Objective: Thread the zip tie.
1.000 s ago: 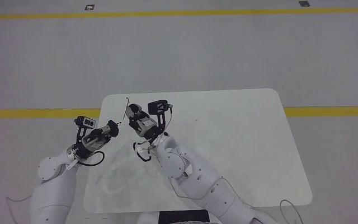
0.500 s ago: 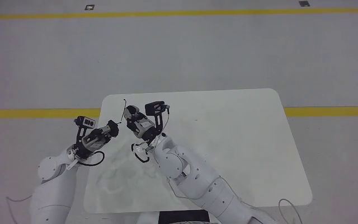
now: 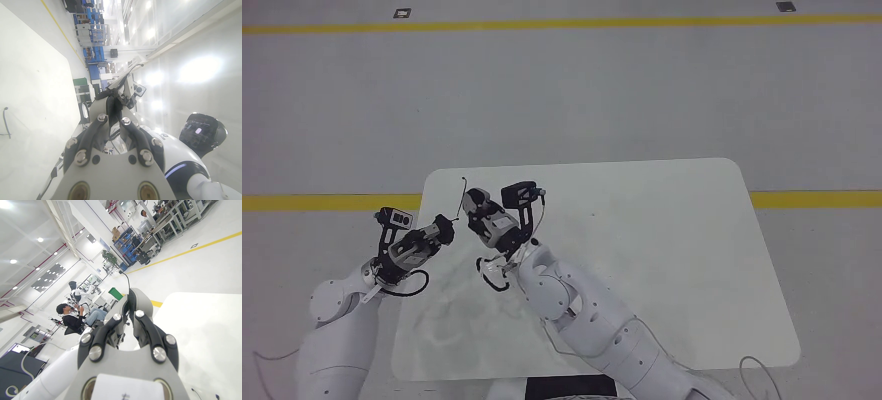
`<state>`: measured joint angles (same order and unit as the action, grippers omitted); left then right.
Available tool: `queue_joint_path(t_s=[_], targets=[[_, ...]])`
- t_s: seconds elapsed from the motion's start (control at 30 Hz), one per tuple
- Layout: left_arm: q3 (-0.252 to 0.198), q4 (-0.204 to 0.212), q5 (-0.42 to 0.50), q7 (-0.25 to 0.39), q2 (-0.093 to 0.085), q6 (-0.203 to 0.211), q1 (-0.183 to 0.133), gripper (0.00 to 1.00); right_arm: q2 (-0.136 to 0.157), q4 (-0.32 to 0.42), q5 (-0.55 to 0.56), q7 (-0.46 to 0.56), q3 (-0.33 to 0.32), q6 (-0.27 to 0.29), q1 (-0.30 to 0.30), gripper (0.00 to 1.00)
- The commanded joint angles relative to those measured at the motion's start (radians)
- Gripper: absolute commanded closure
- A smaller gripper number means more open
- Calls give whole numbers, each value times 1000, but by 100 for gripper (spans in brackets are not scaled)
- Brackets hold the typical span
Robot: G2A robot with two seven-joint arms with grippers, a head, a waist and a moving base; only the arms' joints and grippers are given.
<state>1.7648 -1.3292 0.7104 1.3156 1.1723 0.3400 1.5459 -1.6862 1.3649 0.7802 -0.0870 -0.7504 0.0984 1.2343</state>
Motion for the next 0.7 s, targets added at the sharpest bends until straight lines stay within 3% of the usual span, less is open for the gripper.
queue_joint_path(t_s=[0.0, 0.67], targets=[[0, 0, 0, 0, 0, 0, 0, 100, 1, 6, 2, 9, -2, 1, 3, 100], [0, 0, 0, 0, 0, 0, 0, 100, 1, 19, 13, 45, -7, -10, 16, 100]])
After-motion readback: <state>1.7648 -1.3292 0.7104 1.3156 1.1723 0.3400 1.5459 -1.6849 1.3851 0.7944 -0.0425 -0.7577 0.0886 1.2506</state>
